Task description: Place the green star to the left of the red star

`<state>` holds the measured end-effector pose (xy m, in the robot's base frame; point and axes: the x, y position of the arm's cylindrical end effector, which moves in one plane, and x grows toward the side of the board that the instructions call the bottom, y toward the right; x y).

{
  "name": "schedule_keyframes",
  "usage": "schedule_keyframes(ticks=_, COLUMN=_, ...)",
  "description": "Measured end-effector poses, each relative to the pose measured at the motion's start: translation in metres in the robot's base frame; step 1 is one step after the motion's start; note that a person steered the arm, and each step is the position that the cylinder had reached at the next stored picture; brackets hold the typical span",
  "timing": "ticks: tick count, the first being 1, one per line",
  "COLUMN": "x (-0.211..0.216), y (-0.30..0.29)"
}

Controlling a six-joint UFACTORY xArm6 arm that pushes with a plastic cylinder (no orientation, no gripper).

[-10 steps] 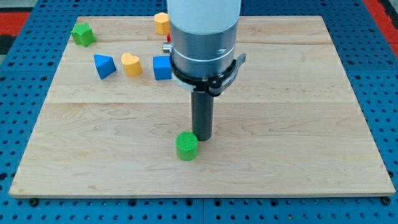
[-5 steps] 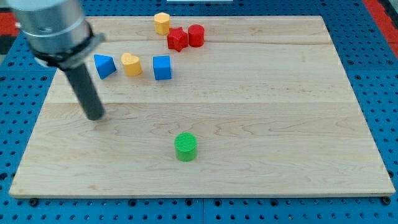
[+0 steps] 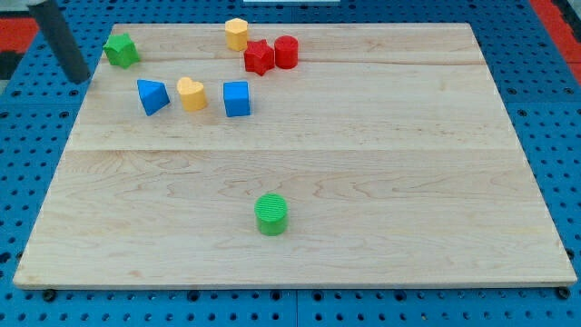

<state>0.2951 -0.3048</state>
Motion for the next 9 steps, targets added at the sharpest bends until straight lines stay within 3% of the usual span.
schedule_keyframes(ticks=1, x=-0.041, y=0.003)
schedule_keyframes(ticks=2, x=-0.056, y=0.055)
schedule_keyframes(ticks=3, x=-0.045, y=0.11)
schedule_keyframes(ticks=5, x=-0.036, y=0.074)
schedule_keyframes(ticks=9, x=-0.044, y=0.198)
